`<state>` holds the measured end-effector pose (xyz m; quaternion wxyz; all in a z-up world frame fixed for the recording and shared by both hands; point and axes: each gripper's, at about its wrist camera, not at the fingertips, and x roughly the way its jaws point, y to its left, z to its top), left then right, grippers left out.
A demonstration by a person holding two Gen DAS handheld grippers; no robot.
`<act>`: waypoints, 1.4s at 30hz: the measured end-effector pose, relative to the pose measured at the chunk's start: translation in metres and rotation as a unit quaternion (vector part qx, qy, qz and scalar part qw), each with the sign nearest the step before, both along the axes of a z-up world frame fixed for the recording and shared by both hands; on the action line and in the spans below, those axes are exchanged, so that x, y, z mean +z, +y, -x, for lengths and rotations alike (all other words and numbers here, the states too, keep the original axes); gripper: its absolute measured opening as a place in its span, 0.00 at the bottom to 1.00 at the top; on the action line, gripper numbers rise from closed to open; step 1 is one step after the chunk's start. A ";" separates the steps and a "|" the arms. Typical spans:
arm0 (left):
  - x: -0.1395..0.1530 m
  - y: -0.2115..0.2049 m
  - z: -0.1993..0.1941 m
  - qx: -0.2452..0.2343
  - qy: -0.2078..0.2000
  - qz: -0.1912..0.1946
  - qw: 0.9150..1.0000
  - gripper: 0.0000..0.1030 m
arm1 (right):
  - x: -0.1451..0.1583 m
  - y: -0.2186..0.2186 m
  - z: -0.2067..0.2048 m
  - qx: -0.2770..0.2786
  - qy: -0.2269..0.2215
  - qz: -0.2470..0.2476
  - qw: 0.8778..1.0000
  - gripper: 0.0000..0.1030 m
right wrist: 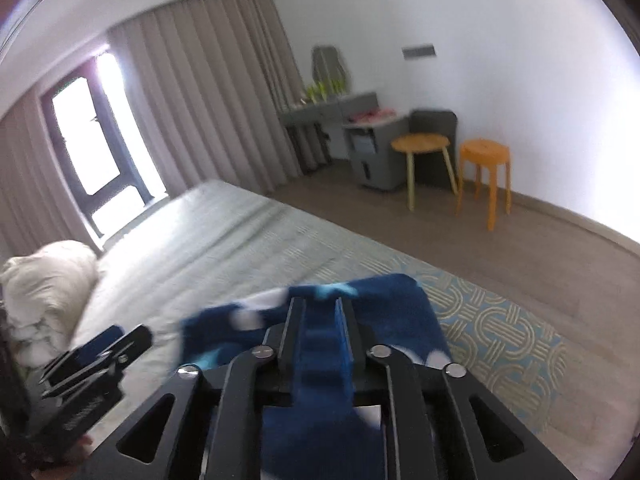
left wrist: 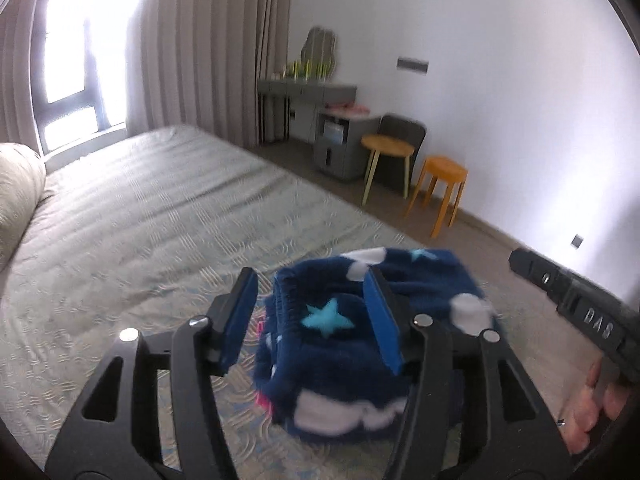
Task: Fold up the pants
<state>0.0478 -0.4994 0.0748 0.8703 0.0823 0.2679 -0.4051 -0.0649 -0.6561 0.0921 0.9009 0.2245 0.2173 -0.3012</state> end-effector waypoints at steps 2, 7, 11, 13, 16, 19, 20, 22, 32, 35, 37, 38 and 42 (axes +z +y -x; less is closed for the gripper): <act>0.019 0.027 0.019 -0.009 -0.008 0.025 1.000 0.72 | 0.018 0.028 0.016 0.008 -0.007 0.009 1.000 0.20; 0.045 0.087 0.063 -0.027 -0.024 0.063 0.997 0.77 | 0.044 0.088 0.061 0.026 -0.026 0.004 0.999 0.39; 0.052 0.128 0.096 -0.045 -0.023 0.083 0.995 0.90 | 0.053 0.136 0.103 0.030 -0.022 0.018 0.999 0.49; 0.051 0.145 0.111 -0.055 -0.029 0.085 0.994 0.94 | 0.052 0.151 0.122 0.026 -0.019 0.017 0.999 0.58; 0.040 0.168 0.135 -0.052 -0.035 0.079 0.995 0.97 | 0.045 0.173 0.161 0.012 -0.018 0.004 1.000 0.82; 0.021 0.184 0.151 -0.057 -0.023 0.072 0.996 0.99 | 0.031 0.193 0.199 -0.013 -0.022 -0.002 1.000 0.83; 0.013 0.187 0.154 -0.054 -0.012 0.070 0.996 0.99 | 0.026 0.198 0.208 -0.016 -0.019 -0.006 1.000 0.83; 0.002 0.193 0.158 -0.059 0.008 0.071 0.996 0.99 | 0.017 0.207 0.222 -0.015 -0.027 -0.017 0.999 0.83; -0.068 0.213 0.146 -0.024 0.096 0.052 0.994 0.99 | -0.012 0.226 0.203 -0.019 -0.019 -0.011 1.000 0.83; -0.079 0.212 0.140 -0.024 0.099 0.047 0.994 0.99 | -0.032 0.226 0.185 -0.012 0.014 -0.030 0.999 0.83; -0.084 0.211 0.137 -0.027 0.097 0.039 0.994 0.99 | -0.042 0.229 0.176 -0.012 0.032 -0.026 0.999 0.83; -0.085 0.211 0.136 -0.029 0.093 0.034 0.995 0.99 | -0.046 0.231 0.172 -0.014 0.041 -0.018 0.999 0.83; -0.088 0.212 0.135 -0.036 0.074 0.018 0.996 0.99 | -0.052 0.245 0.159 -0.024 0.061 0.030 0.997 0.83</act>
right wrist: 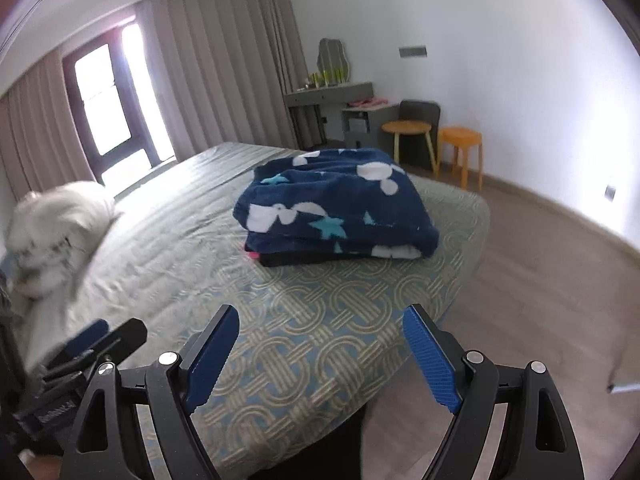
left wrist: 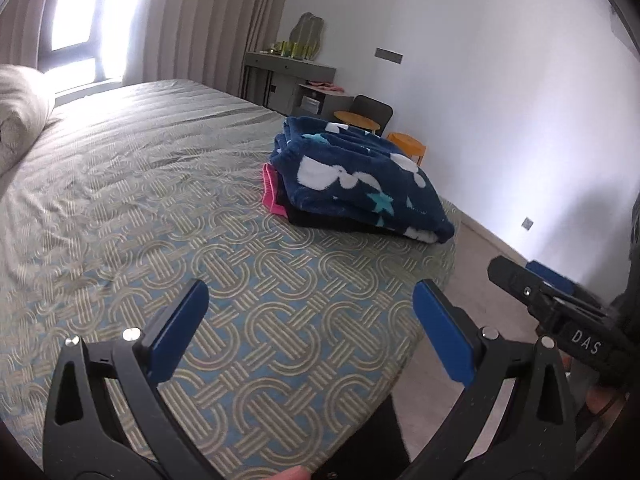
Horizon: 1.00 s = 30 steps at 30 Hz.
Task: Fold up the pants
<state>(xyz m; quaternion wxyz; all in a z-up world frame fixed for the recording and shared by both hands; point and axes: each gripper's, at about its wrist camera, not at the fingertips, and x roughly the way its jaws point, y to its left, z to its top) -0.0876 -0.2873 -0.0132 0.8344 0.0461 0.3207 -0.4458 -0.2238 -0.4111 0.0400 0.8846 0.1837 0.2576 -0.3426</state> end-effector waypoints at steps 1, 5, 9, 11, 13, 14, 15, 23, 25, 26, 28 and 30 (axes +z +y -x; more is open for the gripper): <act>0.000 0.000 -0.001 0.000 -0.003 -0.003 1.000 0.99 | -0.001 0.001 -0.002 0.000 0.000 0.004 1.000 0.83; 0.000 0.002 -0.008 0.002 0.000 -0.001 1.000 0.99 | -0.003 0.005 -0.015 0.007 0.002 0.016 1.000 0.83; 0.000 0.001 -0.009 0.001 -0.012 -0.008 1.000 0.99 | -0.008 0.001 -0.027 0.008 0.017 0.012 1.000 0.83; 0.000 0.000 -0.007 -0.004 -0.018 -0.010 1.000 0.99 | -0.009 0.001 -0.030 0.007 0.016 0.009 1.000 0.83; -0.001 -0.002 -0.006 -0.008 -0.022 -0.015 1.000 0.99 | -0.009 0.001 -0.033 0.004 0.016 0.008 1.000 0.83; -0.002 -0.003 -0.005 -0.011 -0.024 -0.017 1.000 0.99 | -0.009 0.002 -0.035 0.004 0.016 0.008 1.000 0.83; -0.002 -0.003 -0.004 -0.012 -0.027 -0.018 0.999 0.99 | -0.009 0.003 -0.036 0.005 0.015 0.010 1.000 0.83; -0.002 -0.002 -0.004 -0.013 -0.028 -0.017 0.999 0.99 | -0.013 0.003 -0.041 0.000 0.012 0.002 1.000 0.83; -0.002 -0.001 -0.005 -0.011 -0.025 -0.016 0.999 0.99 | -0.013 0.004 -0.042 0.000 0.013 0.004 1.000 0.83; -0.002 0.000 -0.006 -0.010 -0.025 -0.015 1.000 0.99 | -0.013 0.004 -0.043 0.001 0.013 0.004 1.000 0.83; -0.002 0.002 -0.007 -0.008 -0.023 -0.013 1.000 0.99 | -0.013 0.006 -0.045 0.002 0.015 0.006 1.000 0.83; -0.001 0.004 -0.008 -0.007 -0.022 -0.011 1.000 0.99 | -0.013 0.007 -0.046 0.003 0.017 0.008 1.000 0.83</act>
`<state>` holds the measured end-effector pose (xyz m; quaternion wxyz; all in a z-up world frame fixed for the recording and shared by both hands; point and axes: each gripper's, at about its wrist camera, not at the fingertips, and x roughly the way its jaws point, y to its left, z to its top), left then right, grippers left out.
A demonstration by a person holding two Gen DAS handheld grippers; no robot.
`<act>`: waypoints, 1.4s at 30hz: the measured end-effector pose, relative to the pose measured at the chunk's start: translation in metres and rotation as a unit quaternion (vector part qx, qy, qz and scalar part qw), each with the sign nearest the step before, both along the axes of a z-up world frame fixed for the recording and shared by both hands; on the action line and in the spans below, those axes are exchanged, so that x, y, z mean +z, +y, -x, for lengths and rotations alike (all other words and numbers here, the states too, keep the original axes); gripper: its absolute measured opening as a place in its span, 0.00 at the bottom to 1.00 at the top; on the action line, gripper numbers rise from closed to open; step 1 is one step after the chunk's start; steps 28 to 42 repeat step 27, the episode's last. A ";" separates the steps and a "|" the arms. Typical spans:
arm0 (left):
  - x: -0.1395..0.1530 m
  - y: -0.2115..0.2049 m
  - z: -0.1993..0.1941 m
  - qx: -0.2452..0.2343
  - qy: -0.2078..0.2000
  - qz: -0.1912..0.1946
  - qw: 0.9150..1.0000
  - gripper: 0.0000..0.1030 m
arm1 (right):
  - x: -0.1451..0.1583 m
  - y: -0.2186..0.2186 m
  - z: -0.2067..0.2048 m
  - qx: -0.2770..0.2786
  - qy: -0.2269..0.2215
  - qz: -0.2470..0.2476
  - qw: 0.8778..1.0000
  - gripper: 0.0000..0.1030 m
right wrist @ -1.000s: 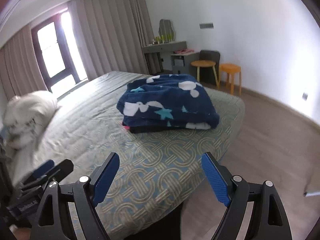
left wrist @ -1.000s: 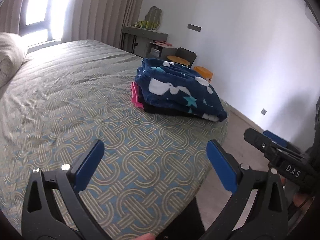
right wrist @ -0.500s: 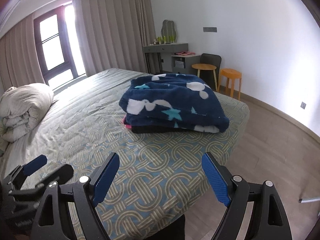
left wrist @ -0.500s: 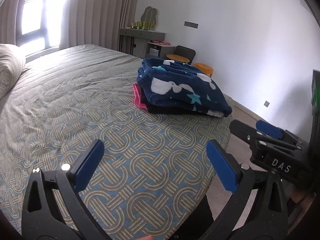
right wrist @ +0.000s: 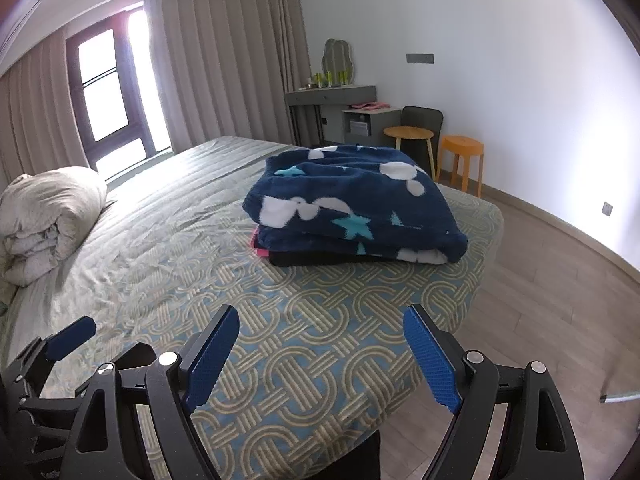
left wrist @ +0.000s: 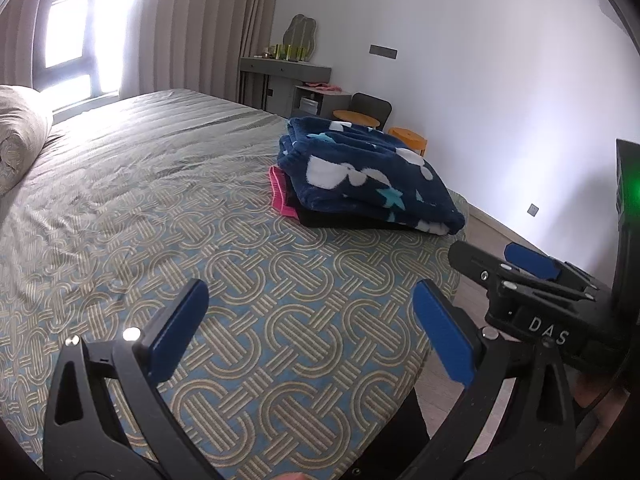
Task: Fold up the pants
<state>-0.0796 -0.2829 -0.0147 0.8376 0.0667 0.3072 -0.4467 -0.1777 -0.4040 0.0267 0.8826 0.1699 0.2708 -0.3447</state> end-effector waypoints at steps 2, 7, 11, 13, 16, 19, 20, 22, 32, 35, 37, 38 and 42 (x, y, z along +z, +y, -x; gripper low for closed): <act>0.000 0.002 -0.001 0.001 0.000 0.001 1.000 0.99 | -0.001 0.002 -0.001 0.001 0.000 -0.001 1.000 0.83; 0.000 0.004 -0.001 0.002 0.003 0.003 1.000 0.99 | -0.001 0.004 -0.001 0.001 0.001 -0.002 1.000 0.83; 0.001 0.005 -0.001 0.003 0.000 0.003 1.000 0.99 | 0.000 0.007 -0.001 -0.001 -0.001 0.001 1.000 0.83; 0.001 0.005 0.000 0.004 -0.003 0.002 1.000 0.99 | 0.000 0.008 -0.001 -0.002 -0.001 0.002 1.000 0.83; 0.001 0.005 0.000 0.003 -0.002 0.003 1.000 0.99 | -0.001 0.007 0.001 -0.005 -0.002 -0.002 1.000 0.83; 0.001 0.004 0.000 0.004 -0.003 0.002 1.000 0.99 | -0.001 0.006 0.002 -0.007 -0.004 -0.007 1.000 0.83; 0.001 0.004 0.000 0.004 -0.004 0.001 1.000 0.99 | -0.001 0.006 0.002 -0.007 -0.005 -0.008 1.000 0.83; 0.001 0.004 0.001 0.005 -0.005 0.000 1.000 0.99 | -0.002 0.006 0.002 -0.007 -0.003 -0.008 1.000 0.83; 0.000 0.004 0.001 0.003 -0.003 -0.001 1.000 0.99 | -0.003 0.006 0.004 -0.010 -0.004 -0.010 1.000 0.83; 0.000 0.004 0.001 0.003 -0.003 -0.001 1.000 0.99 | -0.003 0.006 0.004 -0.010 -0.004 -0.010 1.000 0.83; 0.000 0.004 0.001 0.003 -0.003 -0.001 1.000 0.99 | -0.003 0.006 0.004 -0.010 -0.004 -0.010 1.000 0.83; 0.000 0.004 0.001 0.003 -0.003 -0.001 1.000 0.99 | -0.003 0.006 0.004 -0.010 -0.004 -0.010 1.000 0.83; 0.000 0.004 0.001 0.003 -0.003 -0.001 1.000 0.99 | -0.003 0.006 0.004 -0.010 -0.004 -0.010 1.000 0.83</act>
